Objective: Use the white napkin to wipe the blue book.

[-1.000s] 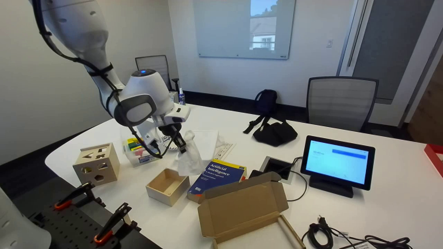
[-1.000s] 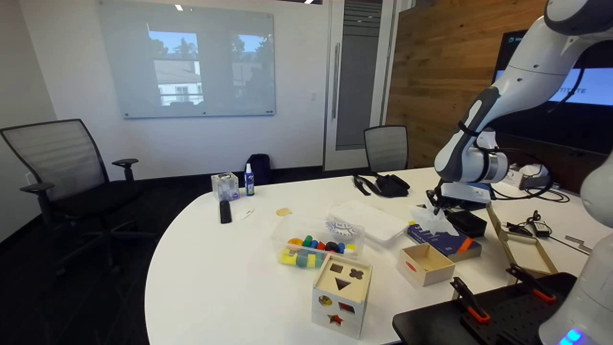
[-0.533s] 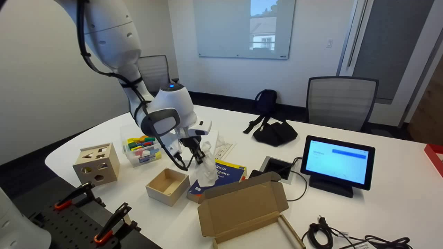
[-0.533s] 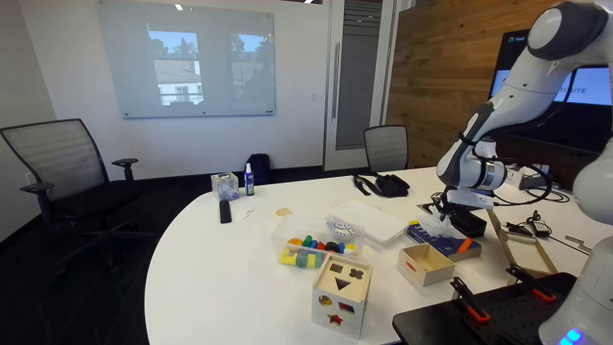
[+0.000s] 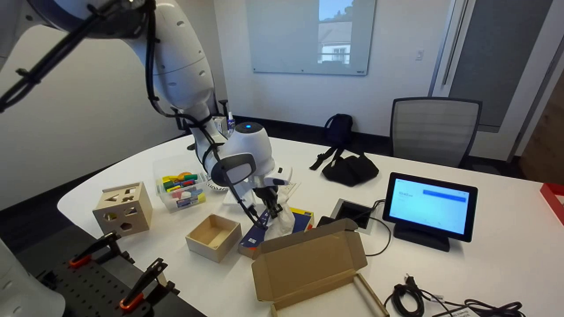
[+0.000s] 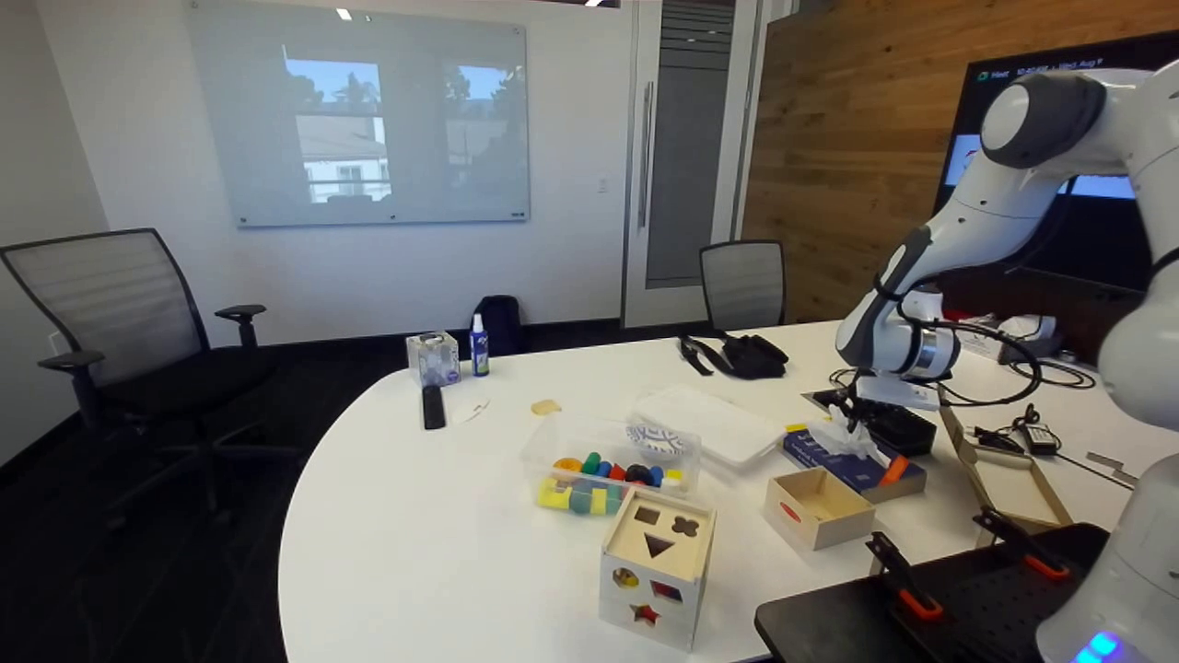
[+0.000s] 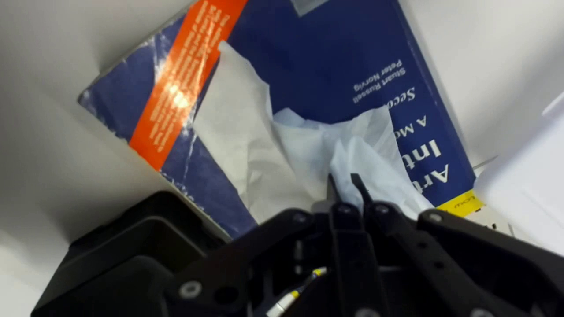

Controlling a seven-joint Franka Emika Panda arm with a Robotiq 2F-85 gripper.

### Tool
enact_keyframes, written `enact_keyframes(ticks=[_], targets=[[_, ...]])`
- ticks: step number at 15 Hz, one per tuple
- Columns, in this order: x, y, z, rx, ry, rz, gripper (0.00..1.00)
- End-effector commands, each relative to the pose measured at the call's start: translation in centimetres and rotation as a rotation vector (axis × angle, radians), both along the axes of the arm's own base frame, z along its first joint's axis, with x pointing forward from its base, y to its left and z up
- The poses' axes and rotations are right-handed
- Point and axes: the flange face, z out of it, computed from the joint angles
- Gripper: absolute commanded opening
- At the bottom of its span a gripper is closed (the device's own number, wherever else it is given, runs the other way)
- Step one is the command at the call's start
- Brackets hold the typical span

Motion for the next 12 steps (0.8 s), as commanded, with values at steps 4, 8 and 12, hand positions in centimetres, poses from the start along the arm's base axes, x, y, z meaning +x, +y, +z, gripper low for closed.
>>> enact_keyframes(ticks=[4,8,12], targets=[[3.3,-5.0,-0.3,0.000,0.018,-0.070,0.00],[5.3,-4.1,-1.7,0.012,0.022,-0.031,0.00],[6.9,-1.3,-2.9,0.081,0.048,0.039,0.00]])
